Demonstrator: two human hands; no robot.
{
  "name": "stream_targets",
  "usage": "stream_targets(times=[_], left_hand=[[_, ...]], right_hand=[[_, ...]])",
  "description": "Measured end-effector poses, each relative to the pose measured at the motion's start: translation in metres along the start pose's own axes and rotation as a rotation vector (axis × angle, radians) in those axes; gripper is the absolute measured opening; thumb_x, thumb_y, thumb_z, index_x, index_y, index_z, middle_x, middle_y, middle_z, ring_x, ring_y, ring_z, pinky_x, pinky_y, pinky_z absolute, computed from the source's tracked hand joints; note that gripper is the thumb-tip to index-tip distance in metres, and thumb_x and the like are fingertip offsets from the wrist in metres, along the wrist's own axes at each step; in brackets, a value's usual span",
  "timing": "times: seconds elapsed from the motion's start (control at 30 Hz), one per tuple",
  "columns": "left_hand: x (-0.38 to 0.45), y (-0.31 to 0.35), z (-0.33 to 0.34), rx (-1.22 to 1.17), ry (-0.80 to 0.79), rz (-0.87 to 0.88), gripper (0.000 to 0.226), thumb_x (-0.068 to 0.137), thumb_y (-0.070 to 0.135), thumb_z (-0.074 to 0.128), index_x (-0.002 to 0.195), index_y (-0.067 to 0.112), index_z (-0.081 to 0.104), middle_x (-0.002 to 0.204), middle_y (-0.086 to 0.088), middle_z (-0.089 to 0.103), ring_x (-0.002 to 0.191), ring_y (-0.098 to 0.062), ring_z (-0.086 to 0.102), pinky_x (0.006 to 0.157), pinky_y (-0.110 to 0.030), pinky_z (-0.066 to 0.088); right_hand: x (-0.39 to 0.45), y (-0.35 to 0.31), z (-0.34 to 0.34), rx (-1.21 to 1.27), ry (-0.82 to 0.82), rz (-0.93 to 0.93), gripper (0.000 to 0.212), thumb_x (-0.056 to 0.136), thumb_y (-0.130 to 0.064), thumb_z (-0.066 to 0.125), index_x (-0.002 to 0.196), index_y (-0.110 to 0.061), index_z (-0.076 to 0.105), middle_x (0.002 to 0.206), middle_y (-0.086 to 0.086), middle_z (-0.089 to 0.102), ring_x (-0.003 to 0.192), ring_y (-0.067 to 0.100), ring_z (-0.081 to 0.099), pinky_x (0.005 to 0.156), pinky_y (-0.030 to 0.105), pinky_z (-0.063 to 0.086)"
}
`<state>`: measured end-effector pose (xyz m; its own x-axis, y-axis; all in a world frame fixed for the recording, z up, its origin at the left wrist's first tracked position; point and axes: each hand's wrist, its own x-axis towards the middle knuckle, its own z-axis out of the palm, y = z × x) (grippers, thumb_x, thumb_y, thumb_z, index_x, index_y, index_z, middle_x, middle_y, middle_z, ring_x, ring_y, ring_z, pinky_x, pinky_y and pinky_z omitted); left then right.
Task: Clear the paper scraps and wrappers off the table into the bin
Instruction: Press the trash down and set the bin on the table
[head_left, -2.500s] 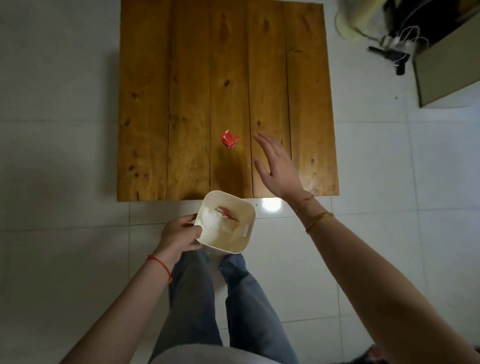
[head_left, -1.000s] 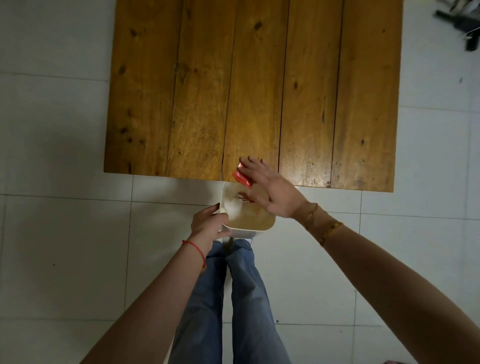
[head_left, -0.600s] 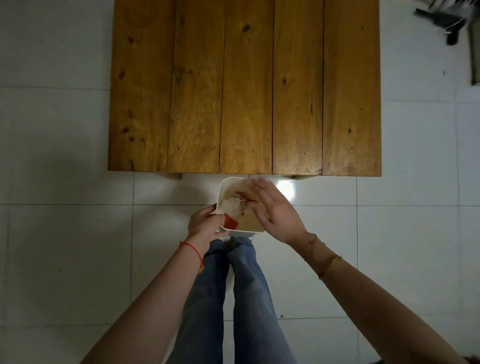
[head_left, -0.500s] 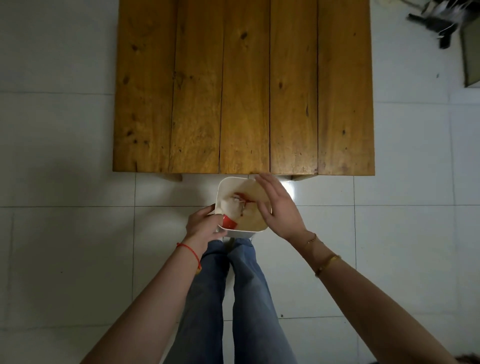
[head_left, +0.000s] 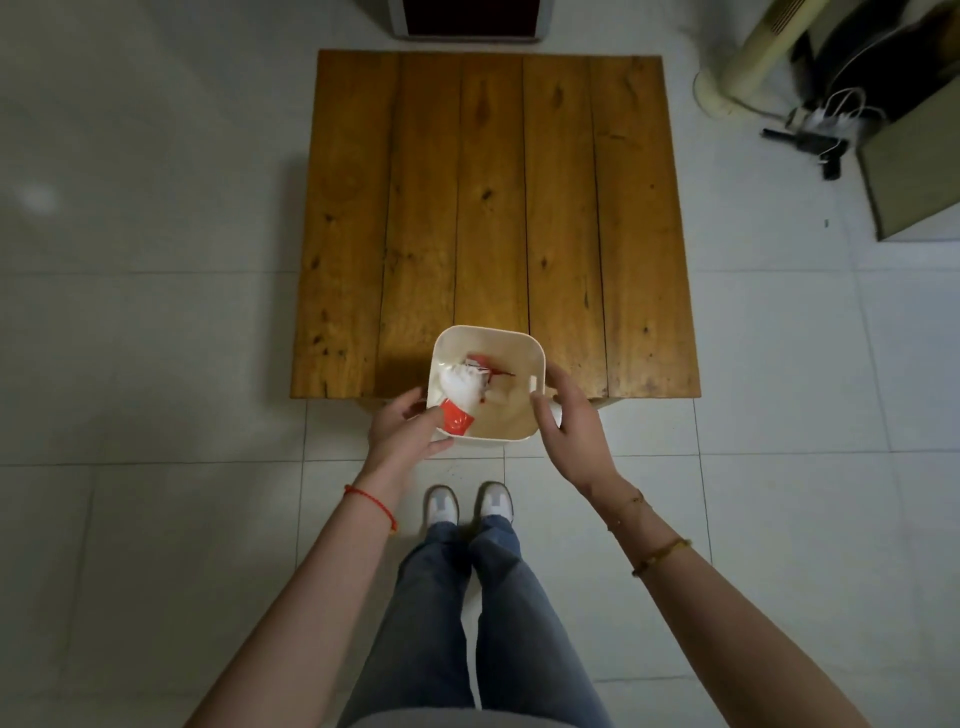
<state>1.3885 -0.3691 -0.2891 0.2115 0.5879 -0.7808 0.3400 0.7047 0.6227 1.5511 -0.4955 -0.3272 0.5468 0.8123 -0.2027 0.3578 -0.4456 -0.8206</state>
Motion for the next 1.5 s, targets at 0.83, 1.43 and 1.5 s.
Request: stream_targets(times=[0.83,1.43,1.5], left_hand=[[0.15,0.19,0.04,0.805,-0.047,0.372,0.037,0.097,0.018,0.048,0.133,0.007,0.053,0.128,-0.013,0.062,0.114,-0.028,0.06,0.075,-0.023,0.047],[0.252,0.247,0.066,0.847,-0.215,0.273,0.038,0.1,0.027,0.042,0.134,0.011,0.05,0.129,-0.009,0.06,0.117,-0.025,0.057,0.082,-0.029,0.044],[0.255,0.247,0.066,0.846,-0.243,0.253,0.04,0.101,0.029,0.041,0.136,0.012,0.047,0.133,-0.009,0.058,0.122,-0.026,0.054,0.085,-0.029,0.044]], right_hand=[[0.217,-0.058,-0.015,-0.086,0.052,0.054,0.037,0.103,-0.024,0.044,0.14,-0.017,0.043,0.103,-0.003,0.066,0.071,-0.002,0.058,0.055,0.004,0.043],[0.342,-0.045,-0.016,-0.131,0.048,0.108,0.044,0.101,-0.016,0.047,0.144,-0.012,0.041,0.115,0.011,0.068,0.096,0.025,0.065,0.074,0.031,0.05],[0.344,-0.043,-0.019,-0.126,0.03,0.106,0.044,0.101,-0.015,0.047,0.144,-0.011,0.041,0.118,0.011,0.068,0.103,0.027,0.065,0.08,0.034,0.053]])
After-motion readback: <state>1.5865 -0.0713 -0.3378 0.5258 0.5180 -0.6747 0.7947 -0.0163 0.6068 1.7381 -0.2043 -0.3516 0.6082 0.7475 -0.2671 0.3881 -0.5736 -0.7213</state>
